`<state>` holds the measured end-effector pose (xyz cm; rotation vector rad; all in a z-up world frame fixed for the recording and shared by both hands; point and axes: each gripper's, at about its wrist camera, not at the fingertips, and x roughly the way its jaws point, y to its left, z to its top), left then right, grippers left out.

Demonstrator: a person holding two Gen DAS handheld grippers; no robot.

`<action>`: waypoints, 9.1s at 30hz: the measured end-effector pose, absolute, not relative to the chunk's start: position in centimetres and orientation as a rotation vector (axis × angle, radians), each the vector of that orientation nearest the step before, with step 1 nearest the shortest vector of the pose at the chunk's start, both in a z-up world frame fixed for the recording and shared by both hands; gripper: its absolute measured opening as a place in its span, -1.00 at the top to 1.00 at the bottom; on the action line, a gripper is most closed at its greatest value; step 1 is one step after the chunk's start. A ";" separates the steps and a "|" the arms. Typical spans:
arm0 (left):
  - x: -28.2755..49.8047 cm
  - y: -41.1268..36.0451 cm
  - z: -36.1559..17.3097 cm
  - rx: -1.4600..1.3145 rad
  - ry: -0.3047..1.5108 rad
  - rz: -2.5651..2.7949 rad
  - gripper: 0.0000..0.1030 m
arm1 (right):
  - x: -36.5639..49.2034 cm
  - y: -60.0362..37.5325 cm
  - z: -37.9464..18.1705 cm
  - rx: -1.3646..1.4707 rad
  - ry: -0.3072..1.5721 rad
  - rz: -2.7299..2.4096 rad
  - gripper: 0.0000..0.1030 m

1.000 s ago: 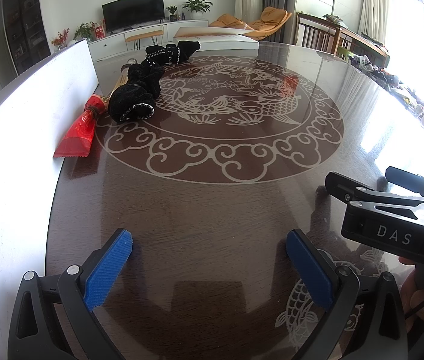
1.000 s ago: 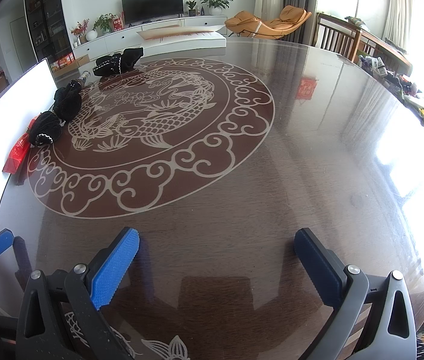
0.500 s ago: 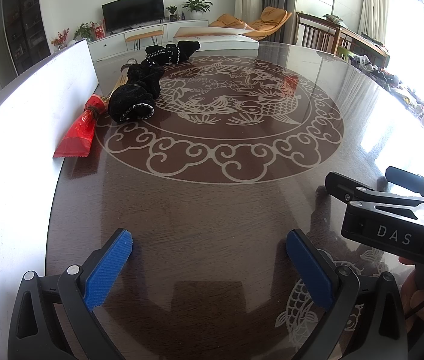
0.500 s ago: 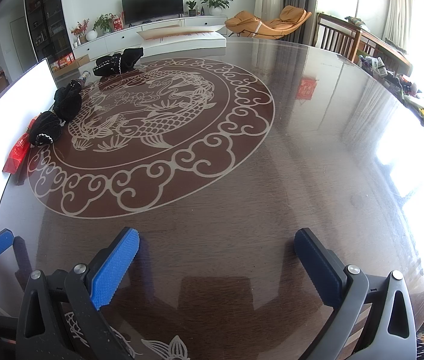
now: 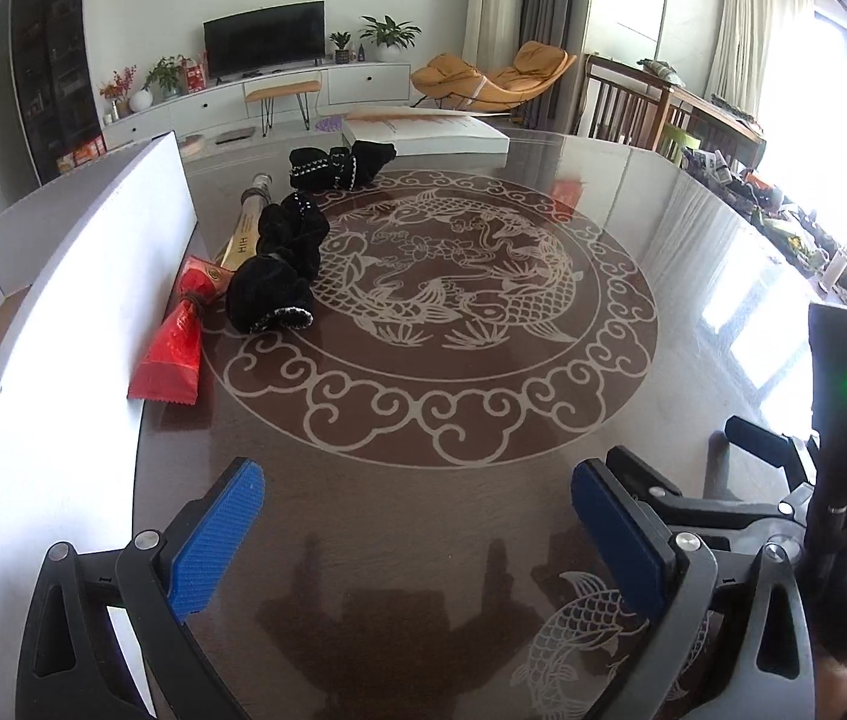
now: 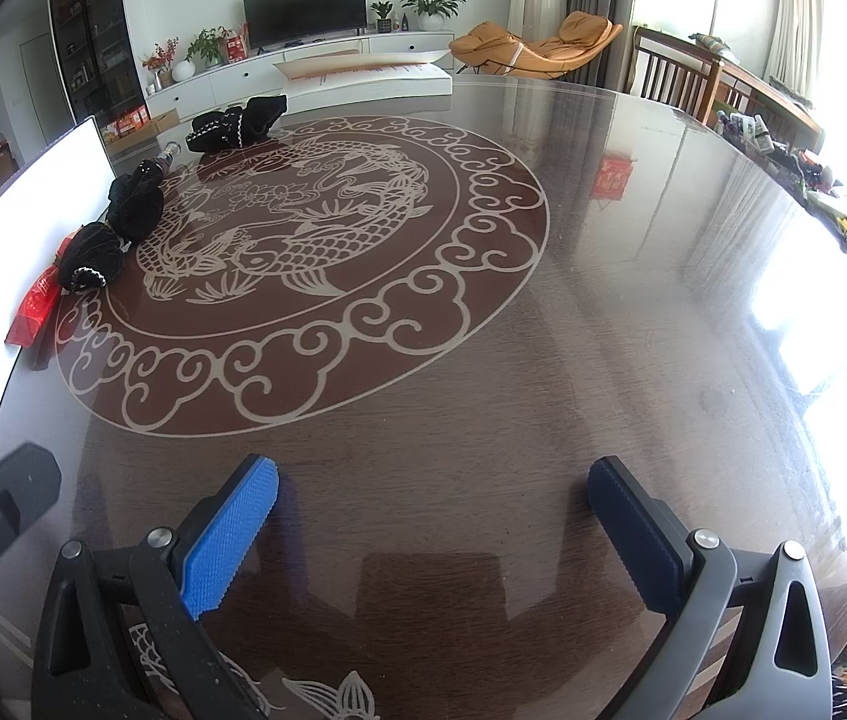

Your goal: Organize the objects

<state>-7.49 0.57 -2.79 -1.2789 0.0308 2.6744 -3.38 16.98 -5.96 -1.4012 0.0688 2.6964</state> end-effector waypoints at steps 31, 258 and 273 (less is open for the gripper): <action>-18.8 2.2 -7.3 -1.465 0.028 2.656 -1.00 | -3.4 17.0 -6.0 -1.401 0.069 2.696 -1.00; -4.1 -3.9 8.2 -0.984 -0.019 2.786 -1.00 | -3.7 14.0 -4.5 -1.347 0.005 2.875 -0.82; -31.8 -7.1 -5.1 -1.451 -0.152 2.837 -0.99 | -3.4 14.7 -5.0 -1.395 0.082 2.885 -0.82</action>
